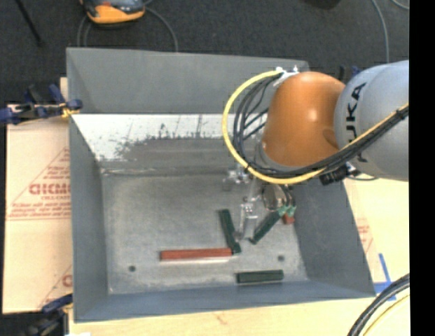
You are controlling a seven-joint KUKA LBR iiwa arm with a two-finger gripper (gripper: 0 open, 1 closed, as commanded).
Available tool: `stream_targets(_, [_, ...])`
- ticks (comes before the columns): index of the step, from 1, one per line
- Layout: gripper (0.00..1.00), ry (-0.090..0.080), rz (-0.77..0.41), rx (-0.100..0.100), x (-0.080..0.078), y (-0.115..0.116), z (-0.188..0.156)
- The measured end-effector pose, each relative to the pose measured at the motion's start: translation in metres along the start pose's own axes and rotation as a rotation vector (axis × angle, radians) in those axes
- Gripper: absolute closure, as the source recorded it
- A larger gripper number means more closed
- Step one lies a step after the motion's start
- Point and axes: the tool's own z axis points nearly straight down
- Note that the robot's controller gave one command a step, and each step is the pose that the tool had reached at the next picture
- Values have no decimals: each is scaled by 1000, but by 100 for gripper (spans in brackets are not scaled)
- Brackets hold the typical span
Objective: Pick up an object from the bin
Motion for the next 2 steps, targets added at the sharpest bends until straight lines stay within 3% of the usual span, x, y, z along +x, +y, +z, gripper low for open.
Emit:
stream_targets(1, [0,-5,-58,1,0,-2,13])
stream_targets(2, [0,-4,-283,1,13,2,74])
